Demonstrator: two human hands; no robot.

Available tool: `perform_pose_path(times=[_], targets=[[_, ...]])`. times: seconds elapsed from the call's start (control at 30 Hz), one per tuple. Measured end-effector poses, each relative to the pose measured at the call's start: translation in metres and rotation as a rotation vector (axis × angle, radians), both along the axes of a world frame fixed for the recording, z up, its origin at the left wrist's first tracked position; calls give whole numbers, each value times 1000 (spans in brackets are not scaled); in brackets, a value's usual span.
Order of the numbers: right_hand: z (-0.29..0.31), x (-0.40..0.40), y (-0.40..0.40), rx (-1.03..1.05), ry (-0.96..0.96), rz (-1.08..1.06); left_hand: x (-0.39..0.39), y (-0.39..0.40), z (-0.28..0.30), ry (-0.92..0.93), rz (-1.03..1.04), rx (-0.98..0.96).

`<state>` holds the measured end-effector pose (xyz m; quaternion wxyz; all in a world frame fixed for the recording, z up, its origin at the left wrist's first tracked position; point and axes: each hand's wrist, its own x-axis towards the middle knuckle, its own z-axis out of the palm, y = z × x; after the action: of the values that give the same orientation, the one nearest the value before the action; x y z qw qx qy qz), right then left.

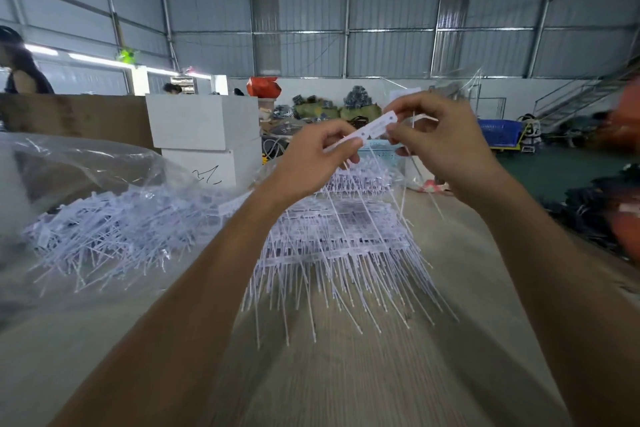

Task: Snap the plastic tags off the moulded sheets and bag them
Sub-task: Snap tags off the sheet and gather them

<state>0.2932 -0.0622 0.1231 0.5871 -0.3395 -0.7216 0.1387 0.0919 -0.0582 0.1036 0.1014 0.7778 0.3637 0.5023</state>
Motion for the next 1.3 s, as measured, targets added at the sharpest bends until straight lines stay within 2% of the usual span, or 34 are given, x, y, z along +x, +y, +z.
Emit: perform_pose_path(times=[0.13,0.4,0.6,0.87,1.0,1.3], targets=[[-7,0,7,86,-221,-194,-1,5,-3,78,80,44],[-7,2,3,50,-358,-124,3,6,-4,154,174,50],[-10,-6,3,153,-406,-136,11,5,-4,37,229,-17],[-12,-6,0,419,-504,-204,8,0,3,-190,49,-198],[-18,-10,3,499,-559,-225,3,0,2,-201,10,-223],[-26,-13,10,591,-537,-262,-1,11,0,-243,-11,-293]])
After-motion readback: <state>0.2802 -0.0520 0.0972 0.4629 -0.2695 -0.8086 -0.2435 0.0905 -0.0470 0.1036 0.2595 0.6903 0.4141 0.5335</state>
